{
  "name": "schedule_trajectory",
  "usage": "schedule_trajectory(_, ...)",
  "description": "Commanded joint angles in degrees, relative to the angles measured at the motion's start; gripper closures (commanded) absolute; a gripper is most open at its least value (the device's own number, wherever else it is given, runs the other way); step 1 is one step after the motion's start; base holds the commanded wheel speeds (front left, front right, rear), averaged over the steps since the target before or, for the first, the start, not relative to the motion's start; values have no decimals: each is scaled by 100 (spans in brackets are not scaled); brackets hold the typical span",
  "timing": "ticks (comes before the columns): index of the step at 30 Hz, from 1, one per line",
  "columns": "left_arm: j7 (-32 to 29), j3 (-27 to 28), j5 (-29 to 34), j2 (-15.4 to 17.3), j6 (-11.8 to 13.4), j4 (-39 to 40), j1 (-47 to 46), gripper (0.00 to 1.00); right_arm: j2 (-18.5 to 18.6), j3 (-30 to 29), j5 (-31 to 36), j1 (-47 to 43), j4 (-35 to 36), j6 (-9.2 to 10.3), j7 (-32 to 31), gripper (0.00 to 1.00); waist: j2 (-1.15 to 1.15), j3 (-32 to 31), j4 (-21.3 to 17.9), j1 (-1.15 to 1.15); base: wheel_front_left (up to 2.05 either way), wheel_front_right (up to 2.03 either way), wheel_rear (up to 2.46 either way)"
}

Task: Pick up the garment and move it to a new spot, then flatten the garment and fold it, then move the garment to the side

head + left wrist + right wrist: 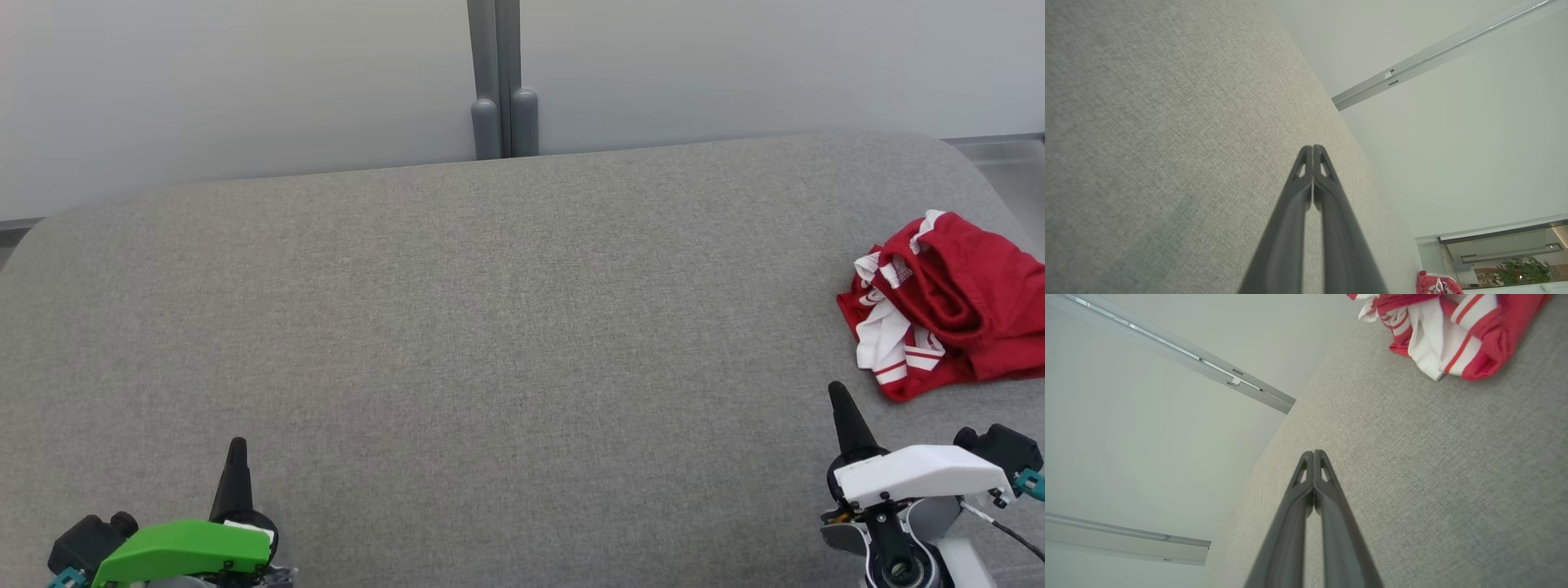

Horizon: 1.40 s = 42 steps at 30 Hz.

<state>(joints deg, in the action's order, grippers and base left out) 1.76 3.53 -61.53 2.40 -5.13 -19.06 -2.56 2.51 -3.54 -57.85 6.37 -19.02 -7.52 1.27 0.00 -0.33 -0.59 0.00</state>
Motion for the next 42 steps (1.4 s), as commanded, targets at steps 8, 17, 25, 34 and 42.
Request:
schedule_trajectory(8, -153, 66, -644, 45, -81, 182, -181, 100, 36, -84, -708, -9, 187, 1, -170, 100, 0, 7, 9, 0, 0, 0, 0)
schedule_trajectory(17, -277, 103, -1124, 50, -110, 270, -200, 100, 39, -138, -1248, -40, 273, 1, -307, 100, 0, 14, 17, 0, 0, 0, 0)
schedule_trajectory(25, -364, 127, -1477, 54, -142, 341, -224, 100, 41, -177, -1641, -58, 335, 1, -401, 100, 0, 19, 23, 0, 0, 0, 0)
schedule_trajectory(34, -477, 157, -1905, 58, -165, 416, -239, 100, 44, -223, -2118, -82, 409, 1, -517, 100, 0, 26, 31, 0, 0, 0, 0)
schedule_trajectory(42, -573, 182, -2259, 60, -198, 485, -251, 100, 46, -260, -2516, -103, 473, 1, -620, 100, 0, 32, 38, 0, 0, 0, 0)
